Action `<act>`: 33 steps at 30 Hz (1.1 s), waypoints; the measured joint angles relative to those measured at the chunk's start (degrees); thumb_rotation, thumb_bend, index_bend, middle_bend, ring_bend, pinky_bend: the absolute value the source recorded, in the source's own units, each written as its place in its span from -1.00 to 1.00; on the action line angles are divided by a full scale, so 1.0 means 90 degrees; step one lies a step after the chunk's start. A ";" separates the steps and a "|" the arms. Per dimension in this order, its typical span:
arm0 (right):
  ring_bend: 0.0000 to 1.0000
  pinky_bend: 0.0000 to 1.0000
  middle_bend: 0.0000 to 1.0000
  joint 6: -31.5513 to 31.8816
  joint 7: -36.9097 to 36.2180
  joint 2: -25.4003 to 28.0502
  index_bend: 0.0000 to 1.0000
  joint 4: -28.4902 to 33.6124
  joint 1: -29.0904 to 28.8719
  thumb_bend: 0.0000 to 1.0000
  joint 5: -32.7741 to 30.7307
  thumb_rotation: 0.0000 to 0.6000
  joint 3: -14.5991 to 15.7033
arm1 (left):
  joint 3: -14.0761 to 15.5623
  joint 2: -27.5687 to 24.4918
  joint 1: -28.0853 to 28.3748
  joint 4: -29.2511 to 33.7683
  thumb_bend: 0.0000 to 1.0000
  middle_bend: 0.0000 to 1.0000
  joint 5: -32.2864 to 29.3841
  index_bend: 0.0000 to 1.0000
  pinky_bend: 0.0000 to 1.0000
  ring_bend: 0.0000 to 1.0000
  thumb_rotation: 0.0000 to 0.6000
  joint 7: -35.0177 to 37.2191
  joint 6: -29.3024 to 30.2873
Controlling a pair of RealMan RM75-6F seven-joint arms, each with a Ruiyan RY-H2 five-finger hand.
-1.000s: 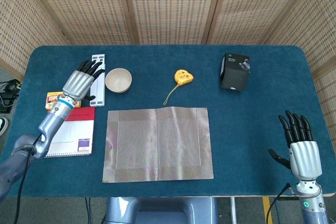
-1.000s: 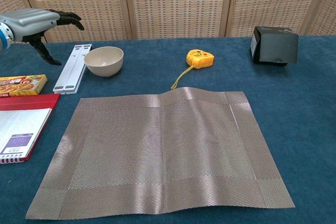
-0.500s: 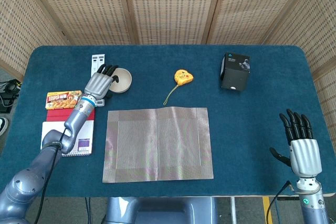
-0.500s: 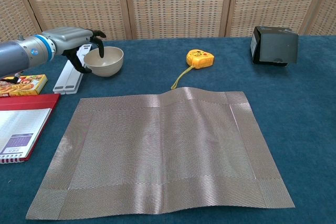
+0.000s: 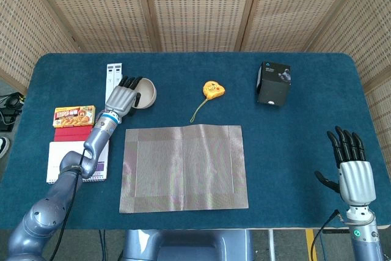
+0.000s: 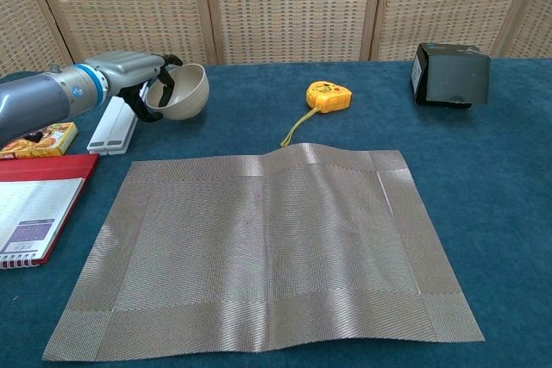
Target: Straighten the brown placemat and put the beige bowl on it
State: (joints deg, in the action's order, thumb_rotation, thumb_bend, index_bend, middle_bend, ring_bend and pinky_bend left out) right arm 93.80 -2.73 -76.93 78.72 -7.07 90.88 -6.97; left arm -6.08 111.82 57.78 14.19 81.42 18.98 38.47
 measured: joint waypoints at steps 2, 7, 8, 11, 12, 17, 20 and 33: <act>-1.00 -1.00 -1.00 -0.0001 0.0004 -0.0001 -1.00 0.0007 -0.0001 -1.00 0.0010 1.00 0.0008 | 0.0013 -0.0031 -0.0031 0.0013 -0.13 -1.00 0.0026 0.39 -1.00 -1.00 1.00 0.0026 0.0144; -1.00 -1.00 -1.00 0.0032 0.0024 0.0001 -1.00 0.0037 0.0005 -1.00 0.0059 1.00 0.0031 | 0.0129 -0.0213 -0.0121 0.0261 -0.09 -1.00 0.0214 0.39 -1.00 -1.00 1.00 0.0243 0.0721; -1.00 -1.00 -1.00 0.0043 0.0028 0.0003 -1.00 0.0048 0.0008 -1.00 0.0071 1.00 0.0037 | 0.0174 -0.0266 -0.0139 0.0349 -0.07 -1.00 0.0282 0.40 -1.00 -1.00 1.00 0.0293 0.0871; -1.00 -1.00 -1.00 0.0076 0.0041 0.0012 -1.00 0.0079 0.0016 -1.00 0.0100 1.00 0.0045 | 0.0397 -0.0514 -0.0198 0.0799 -0.05 -1.00 0.0609 0.40 -1.00 -1.00 1.00 0.0430 0.1476; -1.00 -1.00 -1.00 0.0083 0.0045 0.0015 -1.00 0.0087 0.0018 -1.00 0.0105 1.00 0.0046 | 0.0477 -0.0609 -0.0214 0.0990 -0.05 -1.00 0.0730 0.40 -1.00 -1.00 1.00 0.0451 0.1664; -1.00 -1.00 -1.00 0.0115 0.0042 0.0036 -1.00 0.0130 0.0030 -1.00 0.0139 1.00 0.0059 | 0.0921 -0.1234 -0.0261 0.2454 -0.05 -1.00 0.1381 0.39 -1.00 -1.00 1.00 0.0287 0.2411; -1.00 -1.00 -1.00 0.0148 0.0020 0.0059 -1.00 0.0150 0.0043 -1.00 0.0152 1.00 0.0060 | 0.1146 -0.1607 -0.0254 0.3525 -0.05 -1.00 0.1699 0.39 -1.00 -1.00 1.00 -0.0076 0.2578; -1.00 -1.00 -1.00 0.0263 -0.0107 0.0170 -1.00 0.0228 0.0091 -1.00 0.0162 1.00 0.0023 | 0.1776 -0.2626 -0.0153 0.6558 -0.04 -1.00 0.2406 0.37 -1.00 -1.00 1.00 -0.2419 0.1938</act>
State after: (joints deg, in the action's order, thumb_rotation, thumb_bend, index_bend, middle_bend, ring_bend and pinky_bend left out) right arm 96.17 -3.69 -75.41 80.77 -6.25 92.34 -6.76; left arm 9.90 88.18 56.41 73.21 103.07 -2.79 55.91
